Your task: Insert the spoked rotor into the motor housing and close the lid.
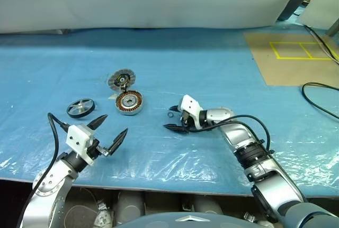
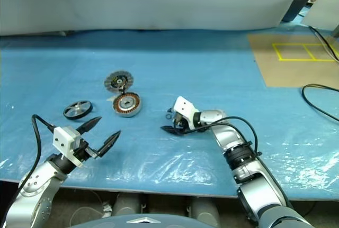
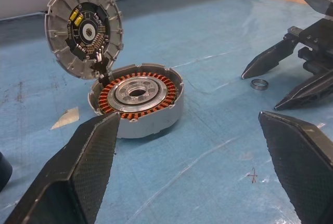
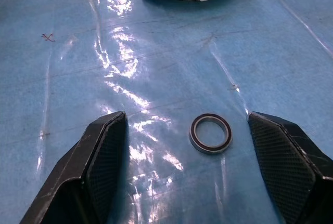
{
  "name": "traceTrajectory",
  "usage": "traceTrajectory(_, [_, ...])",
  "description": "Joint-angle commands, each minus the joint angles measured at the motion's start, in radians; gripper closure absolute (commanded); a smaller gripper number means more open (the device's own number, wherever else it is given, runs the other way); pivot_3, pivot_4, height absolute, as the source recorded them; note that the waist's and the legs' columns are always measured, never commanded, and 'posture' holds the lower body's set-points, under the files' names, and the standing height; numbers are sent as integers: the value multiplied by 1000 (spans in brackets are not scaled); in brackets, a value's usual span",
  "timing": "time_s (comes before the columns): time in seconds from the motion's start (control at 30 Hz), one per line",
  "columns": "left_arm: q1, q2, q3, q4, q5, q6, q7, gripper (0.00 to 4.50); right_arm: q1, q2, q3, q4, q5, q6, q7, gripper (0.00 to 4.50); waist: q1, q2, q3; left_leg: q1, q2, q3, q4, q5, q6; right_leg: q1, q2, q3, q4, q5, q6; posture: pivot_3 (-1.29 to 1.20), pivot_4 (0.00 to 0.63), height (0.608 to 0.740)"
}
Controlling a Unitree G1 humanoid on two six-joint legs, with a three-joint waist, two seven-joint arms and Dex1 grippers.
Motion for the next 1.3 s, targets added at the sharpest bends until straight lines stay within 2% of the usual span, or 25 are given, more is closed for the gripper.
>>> traceTrajectory(0.03, [3,3,9,-34,-8,-4,1,0,11,-21,-5,55,-12,17,-6,577,0,0,0,0,0,0,0,0,0,0,0,0,0,0,0,0,150,740])
traceTrajectory(0.1, [2,2,8,-34,-4,-5,2,0,9,-18,-3,62,-12,18,-6,577,0,0,0,0,0,0,0,0,0,0,0,0,0,0,0,0,150,740])
traceTrajectory(0.2, [1,3,11,-34,-4,-5,3,0,10,-15,0,71,-11,21,-4,1179,0,0,0,0,0,0,0,0,0,0,0,0,0,0,0,0,150,740])
traceTrajectory(0.37, [1,8,18,-33,-4,-5,4,0,12,-9,-1,81,-8,28,3,2761,0,-1,-1,0,0,0,-2,0,0,0,0,0,-2,0,0,0,150,740])
traceTrajectory(0.4, [-1,9,19,-33,-4,-4,4,0,10,-7,-1,84,-10,28,3,3198,0,-1,-1,0,0,0,-2,0,0,0,0,0,-2,0,0,0,150,740])
traceTrajectory(0.5, [-6,11,23,-31,-3,-4,5,0,3,2,-4,90,-10,28,-3,3851,-1,-1,-1,0,0,0,-3,0,0,0,1,0,-3,0,0,0,150,740])
traceTrajectory(0.63, [-9,15,32,-30,-3,-6,8,0,-17,32,-20,64,18,19,4,3849,-3,-1,-1,0,0,0,-3,0,0,0,1,0,-3,0,0,0,150,740])
traceTrajectory(0.77, [-3,15,42,-35,0,-9,14,0,-96,119,-49,38,70,33,-7,3849,-12,-1,-1,-2,1,0,-4,0,0,-3,2,1,-2,0,0,0,150,740])
traceTrajectory(0.93, [11,10,52,-49,5,-10,28,0,-205,220,-38,77,75,58,-8,3849,-9,-1,-1,-17,1,0,-2,1,-2,-18,2,1,0,0,0,0,150,740])
traceTrajectory(1.3, [66,2,67,-98,12,-11,67,0,-428,395,-1,373,-1,51,-86,3849,-7,0,0,-18,1,0,-4,2,-3,-18,1,-1,-1,0,0,0,150,740])
